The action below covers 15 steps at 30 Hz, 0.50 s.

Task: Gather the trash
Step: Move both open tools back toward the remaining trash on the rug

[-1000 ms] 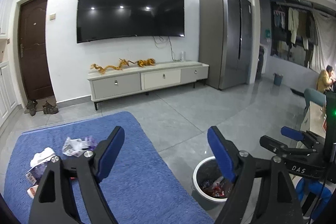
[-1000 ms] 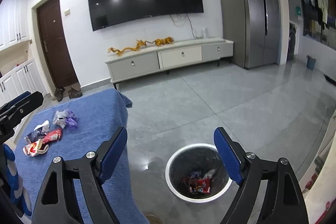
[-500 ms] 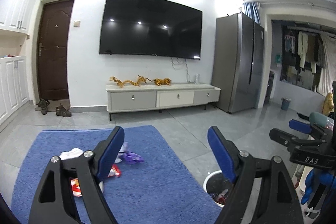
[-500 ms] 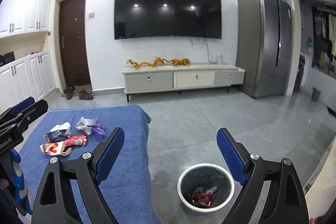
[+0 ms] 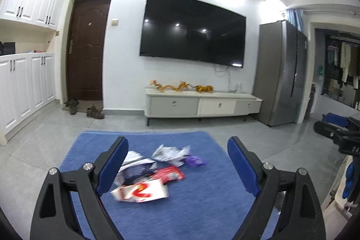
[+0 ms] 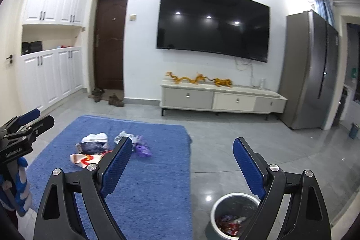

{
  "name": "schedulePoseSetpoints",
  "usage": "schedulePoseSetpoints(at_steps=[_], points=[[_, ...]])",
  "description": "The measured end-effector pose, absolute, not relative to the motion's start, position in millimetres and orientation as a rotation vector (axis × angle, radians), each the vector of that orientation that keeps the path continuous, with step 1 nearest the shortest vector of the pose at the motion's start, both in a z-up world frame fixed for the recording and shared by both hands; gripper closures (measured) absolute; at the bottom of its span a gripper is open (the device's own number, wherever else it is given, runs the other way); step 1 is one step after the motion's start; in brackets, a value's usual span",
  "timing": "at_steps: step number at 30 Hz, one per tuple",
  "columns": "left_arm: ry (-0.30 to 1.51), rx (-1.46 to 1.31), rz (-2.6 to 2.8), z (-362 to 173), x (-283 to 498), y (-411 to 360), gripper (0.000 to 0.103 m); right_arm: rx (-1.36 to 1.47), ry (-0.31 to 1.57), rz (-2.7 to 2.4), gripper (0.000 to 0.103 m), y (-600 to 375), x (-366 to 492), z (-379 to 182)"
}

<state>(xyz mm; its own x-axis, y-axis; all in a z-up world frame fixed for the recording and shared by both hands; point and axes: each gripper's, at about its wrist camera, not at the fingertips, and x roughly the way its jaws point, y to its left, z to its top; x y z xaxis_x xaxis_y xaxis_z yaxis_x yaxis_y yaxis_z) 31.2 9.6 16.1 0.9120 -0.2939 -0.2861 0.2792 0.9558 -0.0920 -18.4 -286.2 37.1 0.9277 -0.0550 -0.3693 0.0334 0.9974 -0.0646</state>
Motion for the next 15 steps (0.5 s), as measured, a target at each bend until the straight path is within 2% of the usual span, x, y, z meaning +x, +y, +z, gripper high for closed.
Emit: schedulePoseSetpoints(at_steps=[10,15], points=[[0.489,-0.069,-0.218,-49,81,84,0.013,-0.01,0.509,0.039,0.013,-278,37,-17],[0.582,-0.038,-0.207,-80,109,91,0.013,0.027,0.586,0.114,0.013,-268,77,-51]])
